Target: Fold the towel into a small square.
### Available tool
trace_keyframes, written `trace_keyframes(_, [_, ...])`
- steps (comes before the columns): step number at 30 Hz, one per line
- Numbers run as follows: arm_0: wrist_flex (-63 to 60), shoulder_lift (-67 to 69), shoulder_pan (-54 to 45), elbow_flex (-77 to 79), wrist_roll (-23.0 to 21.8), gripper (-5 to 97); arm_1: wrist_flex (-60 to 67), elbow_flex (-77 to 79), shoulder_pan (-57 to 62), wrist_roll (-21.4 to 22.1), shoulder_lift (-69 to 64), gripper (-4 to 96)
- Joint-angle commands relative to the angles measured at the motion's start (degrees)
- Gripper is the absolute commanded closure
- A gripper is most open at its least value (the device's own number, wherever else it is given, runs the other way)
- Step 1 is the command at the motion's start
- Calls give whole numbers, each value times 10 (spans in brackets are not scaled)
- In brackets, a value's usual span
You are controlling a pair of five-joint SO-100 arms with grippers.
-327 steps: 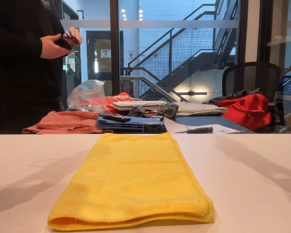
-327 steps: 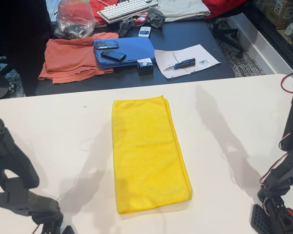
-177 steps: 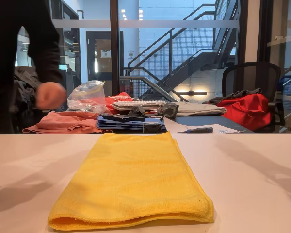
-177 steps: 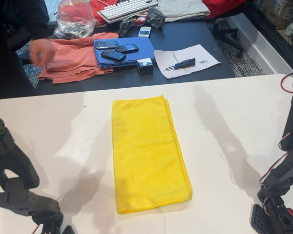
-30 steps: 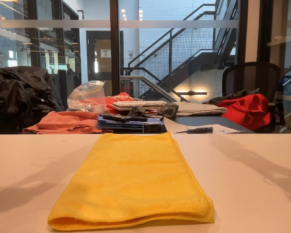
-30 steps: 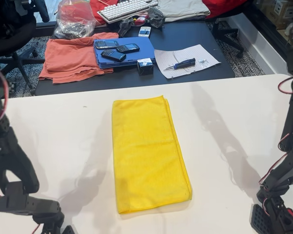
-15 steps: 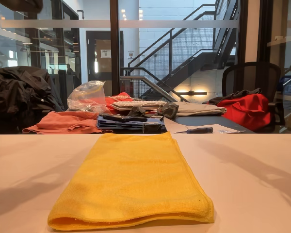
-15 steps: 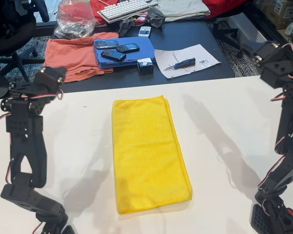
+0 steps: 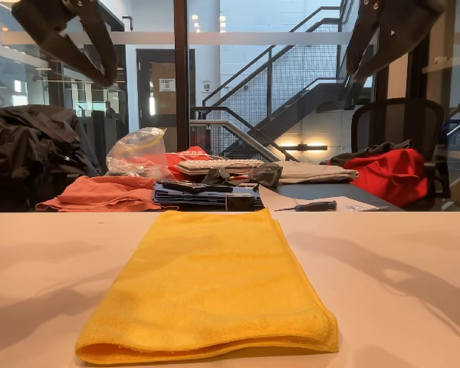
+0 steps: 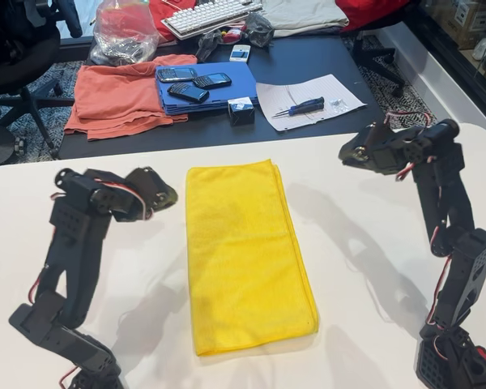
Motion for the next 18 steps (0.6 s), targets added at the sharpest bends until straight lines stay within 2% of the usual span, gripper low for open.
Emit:
trace_keyframes(1, [15,5,-27,34,-3,889,-4,21,4,6,21,911])
trace_keyframes(8, [12,5,-99,274,-1,887,-9,147,-29,7,57,911])
trace_keyframes(12, [-7,-2,-132,420,0,887,-9,143,-49,7,80,911])
trace_keyframes(18, [-136,4,-281,612,18,847,-9,83,-83,7,114,910])
